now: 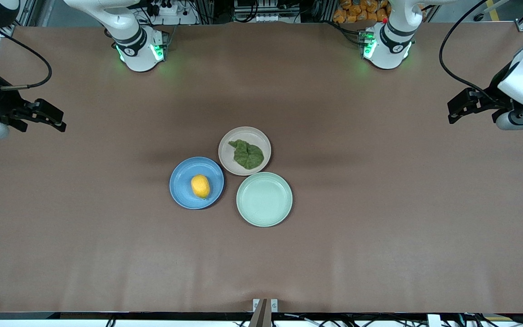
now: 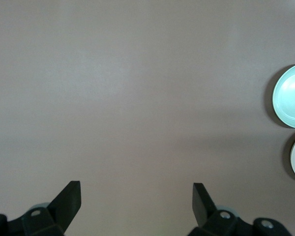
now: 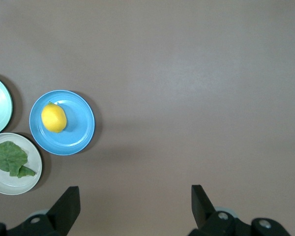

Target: Pick lemon and lettuce from blue and beige plates

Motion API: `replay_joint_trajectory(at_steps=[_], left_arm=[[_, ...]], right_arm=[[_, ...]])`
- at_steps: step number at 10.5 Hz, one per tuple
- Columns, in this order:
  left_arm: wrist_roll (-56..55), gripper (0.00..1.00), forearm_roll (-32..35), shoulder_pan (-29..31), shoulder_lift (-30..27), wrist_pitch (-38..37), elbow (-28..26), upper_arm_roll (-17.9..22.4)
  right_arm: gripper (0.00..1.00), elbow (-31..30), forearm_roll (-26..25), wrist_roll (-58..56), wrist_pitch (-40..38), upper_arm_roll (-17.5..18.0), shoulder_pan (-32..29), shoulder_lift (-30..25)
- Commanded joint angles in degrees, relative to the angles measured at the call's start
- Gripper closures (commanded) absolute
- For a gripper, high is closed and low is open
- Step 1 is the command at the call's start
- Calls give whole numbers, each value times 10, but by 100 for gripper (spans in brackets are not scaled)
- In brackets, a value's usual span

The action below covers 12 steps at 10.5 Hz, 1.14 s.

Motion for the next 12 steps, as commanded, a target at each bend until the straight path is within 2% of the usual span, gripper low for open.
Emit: replay_joint_trajectory(at_steps=[1, 6, 7, 10, 12], left_arm=[[14, 0, -4, 2, -5, 3, -2, -1], [14, 0, -33, -2, 13, 2, -24, -1], [8, 0, -34, -6, 26, 3, -22, -17], [-31, 0, -51, -67, 55, 38, -22, -23], [-110, 0, -87, -108, 81, 82, -20, -23]], right_arm=[[0, -4, 9, -10, -1, 2, -5, -6], [0, -4, 10, -10, -1, 2, -6, -6], [0, -4, 9, -10, -1, 2, -5, -6], [0, -4, 9, -10, -1, 2, -6, -6], [0, -4, 10, -10, -1, 2, -7, -6]])
